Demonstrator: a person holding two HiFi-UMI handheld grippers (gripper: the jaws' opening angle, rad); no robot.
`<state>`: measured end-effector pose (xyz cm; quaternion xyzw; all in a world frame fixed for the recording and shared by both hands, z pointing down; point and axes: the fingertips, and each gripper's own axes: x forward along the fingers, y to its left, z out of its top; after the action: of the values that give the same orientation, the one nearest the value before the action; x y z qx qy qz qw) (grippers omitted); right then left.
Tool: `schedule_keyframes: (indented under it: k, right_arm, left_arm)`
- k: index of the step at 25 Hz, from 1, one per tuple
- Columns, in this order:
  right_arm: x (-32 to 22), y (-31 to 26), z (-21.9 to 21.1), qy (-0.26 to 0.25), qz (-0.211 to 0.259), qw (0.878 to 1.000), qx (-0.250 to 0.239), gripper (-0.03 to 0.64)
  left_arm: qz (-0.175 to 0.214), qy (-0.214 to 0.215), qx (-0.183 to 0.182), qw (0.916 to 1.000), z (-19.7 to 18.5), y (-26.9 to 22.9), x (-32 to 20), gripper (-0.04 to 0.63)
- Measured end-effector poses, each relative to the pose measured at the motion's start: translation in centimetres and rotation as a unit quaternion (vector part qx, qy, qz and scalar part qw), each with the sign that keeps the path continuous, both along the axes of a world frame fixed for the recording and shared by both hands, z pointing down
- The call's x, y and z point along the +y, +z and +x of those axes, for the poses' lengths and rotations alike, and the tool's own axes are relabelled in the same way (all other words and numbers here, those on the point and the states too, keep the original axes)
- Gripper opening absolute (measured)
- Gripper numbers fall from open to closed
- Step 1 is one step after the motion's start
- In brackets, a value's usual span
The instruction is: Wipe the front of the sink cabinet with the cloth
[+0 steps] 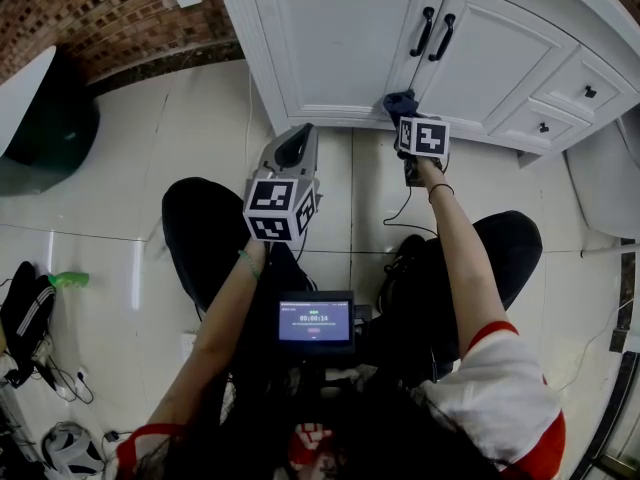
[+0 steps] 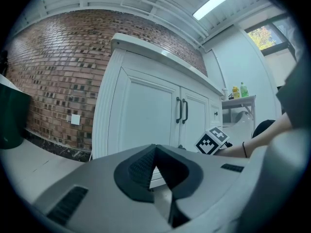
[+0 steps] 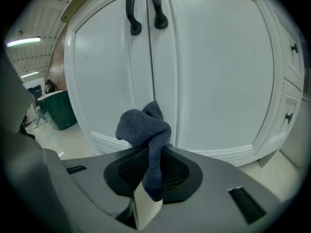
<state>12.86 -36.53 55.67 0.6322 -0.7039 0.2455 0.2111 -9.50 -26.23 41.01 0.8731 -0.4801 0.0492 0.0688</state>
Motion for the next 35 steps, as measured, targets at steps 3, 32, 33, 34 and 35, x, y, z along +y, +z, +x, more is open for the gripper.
schedule_keyframes:
  k: [3, 32, 33, 34, 35]
  right_arm:
    - [0.2, 0.5, -1.5, -0.014, -0.002, 1.000, -0.003, 0.086]
    - [-3.8, 2.9, -22.3, -0.157, 0.001, 0.988, -0.011, 0.086]
    - [-3.8, 3.3, -21.1, -0.150, -0.005, 0.989, -0.014, 0.086]
    - [-3.8, 3.6, -19.7, -0.141, -0.010, 0.990, -0.014, 0.086]
    - [-3.7, 3.8, -18.1, -0.130, -0.014, 0.991, -0.013, 0.086]
  left_arm:
    - [0.002, 0.000, -0.002, 1.0000, 0.1, 0.0, -0.1, 0.032]
    - [-0.015, -0.043, 0.019, 0.9988, -6.4, 1.7, -1.9, 0.032]
    - [-0.015, -0.042, 0.018, 0.9988, -6.1, 1.8, -2.0, 0.032]
    - [-0.015, -0.040, 0.016, 0.9990, -5.7, 1.8, -2.0, 0.032]
    - [-0.015, -0.037, 0.014, 0.9991, -5.2, 1.8, -1.9, 0.032]
